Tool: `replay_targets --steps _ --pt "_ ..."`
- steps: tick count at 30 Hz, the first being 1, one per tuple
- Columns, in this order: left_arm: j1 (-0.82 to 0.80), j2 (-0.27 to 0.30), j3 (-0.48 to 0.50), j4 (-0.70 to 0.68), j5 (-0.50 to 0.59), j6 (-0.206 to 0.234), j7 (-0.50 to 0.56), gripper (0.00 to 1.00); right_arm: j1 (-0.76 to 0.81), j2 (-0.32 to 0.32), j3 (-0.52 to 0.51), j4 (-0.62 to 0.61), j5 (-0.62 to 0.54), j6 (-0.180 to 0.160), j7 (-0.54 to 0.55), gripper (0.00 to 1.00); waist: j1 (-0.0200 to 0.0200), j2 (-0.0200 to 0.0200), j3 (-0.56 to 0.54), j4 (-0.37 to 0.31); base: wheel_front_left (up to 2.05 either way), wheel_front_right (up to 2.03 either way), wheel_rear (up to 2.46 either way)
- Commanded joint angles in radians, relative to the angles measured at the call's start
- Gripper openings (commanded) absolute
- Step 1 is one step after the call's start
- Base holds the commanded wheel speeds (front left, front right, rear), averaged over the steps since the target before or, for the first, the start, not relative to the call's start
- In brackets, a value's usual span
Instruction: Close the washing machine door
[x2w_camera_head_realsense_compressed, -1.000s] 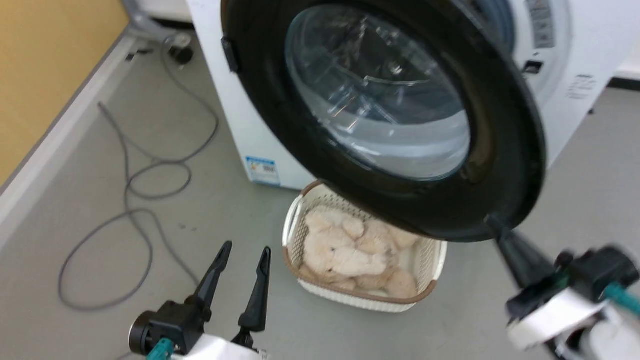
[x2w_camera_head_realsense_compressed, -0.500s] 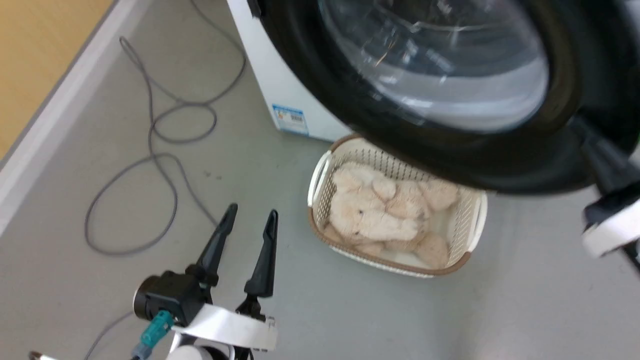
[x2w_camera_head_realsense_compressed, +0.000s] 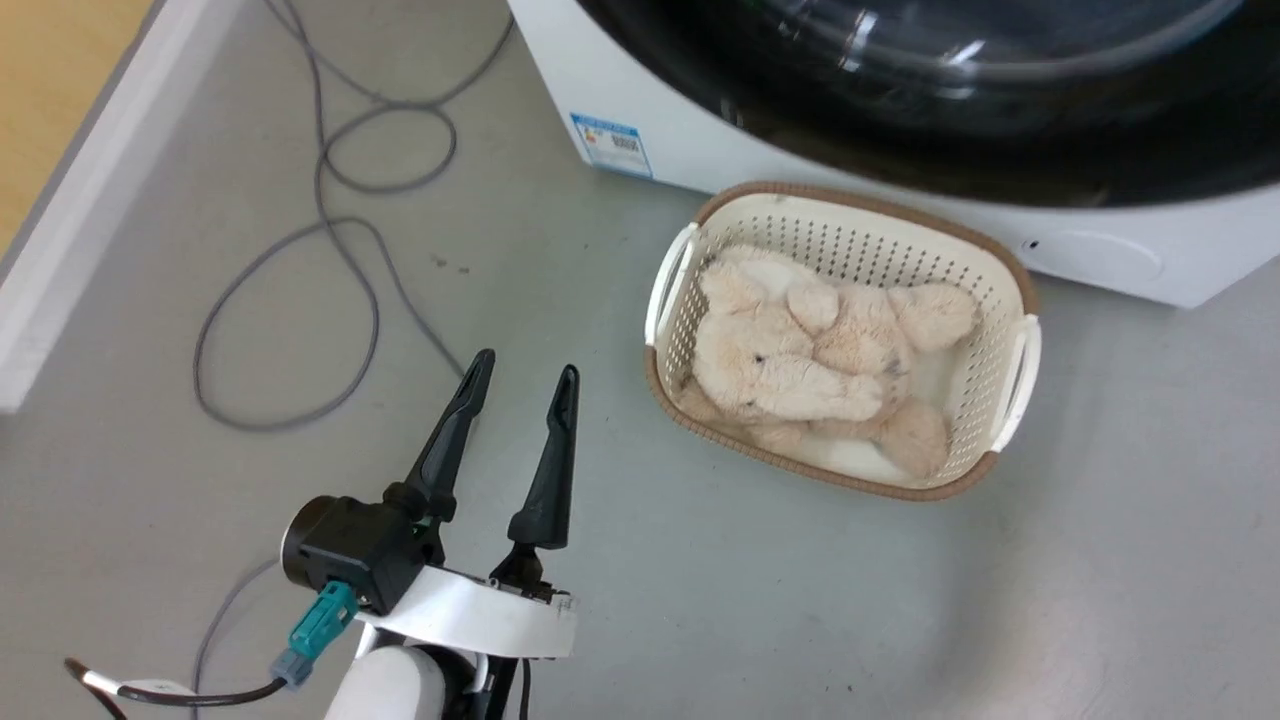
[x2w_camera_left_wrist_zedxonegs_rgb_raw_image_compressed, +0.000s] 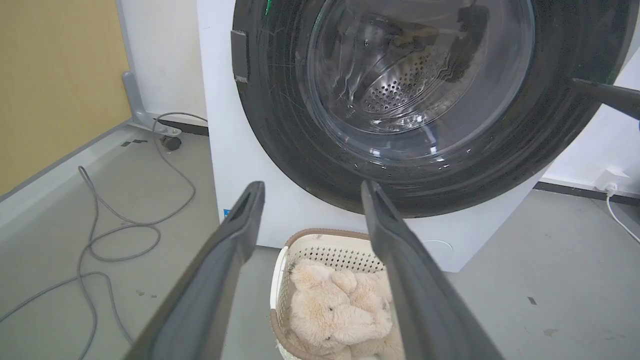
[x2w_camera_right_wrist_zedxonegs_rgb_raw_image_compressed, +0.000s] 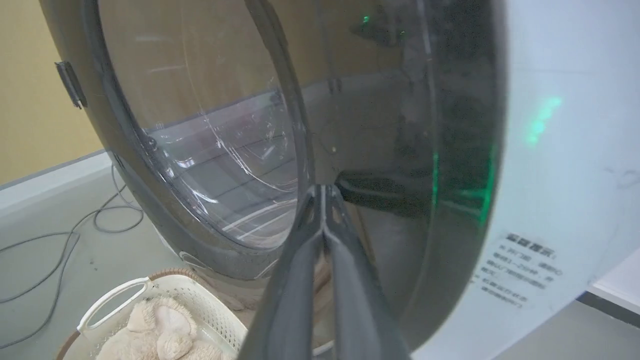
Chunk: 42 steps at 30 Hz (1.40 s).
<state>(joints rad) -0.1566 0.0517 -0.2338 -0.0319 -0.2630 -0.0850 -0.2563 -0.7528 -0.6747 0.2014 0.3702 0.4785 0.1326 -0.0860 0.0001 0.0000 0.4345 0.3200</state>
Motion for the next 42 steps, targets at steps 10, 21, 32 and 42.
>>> replay_targets --steps 10,21,32,42 --pt "-0.023 -0.001 -0.015 0.006 -0.015 0.015 -0.005 1.00 -0.117 0.009 -0.038 0.120 0.021 -0.002 0.032 0.00 -0.0001 0.0000 0.011 0.007 0.00 0.00 0.00" --pt "0.011 -0.001 0.007 0.045 -0.001 0.012 -0.005 1.00 -0.023 0.071 0.009 0.172 0.049 -0.002 -0.059 0.00 -0.0001 0.0000 -0.130 -0.051 0.00 0.00 0.00" --pt "0.093 -0.001 0.077 0.091 0.019 0.004 -0.005 1.00 0.203 0.146 0.085 0.071 0.069 -0.002 -0.139 0.00 -0.0001 0.0000 -0.313 -0.158 0.00 0.00 0.00" --pt "0.149 -0.001 0.118 0.102 0.023 -0.003 -0.005 1.00 0.521 0.319 -0.072 -0.110 -0.053 -0.002 -0.159 0.00 -0.0001 0.0000 -0.398 -0.222 0.00 0.00 0.00"
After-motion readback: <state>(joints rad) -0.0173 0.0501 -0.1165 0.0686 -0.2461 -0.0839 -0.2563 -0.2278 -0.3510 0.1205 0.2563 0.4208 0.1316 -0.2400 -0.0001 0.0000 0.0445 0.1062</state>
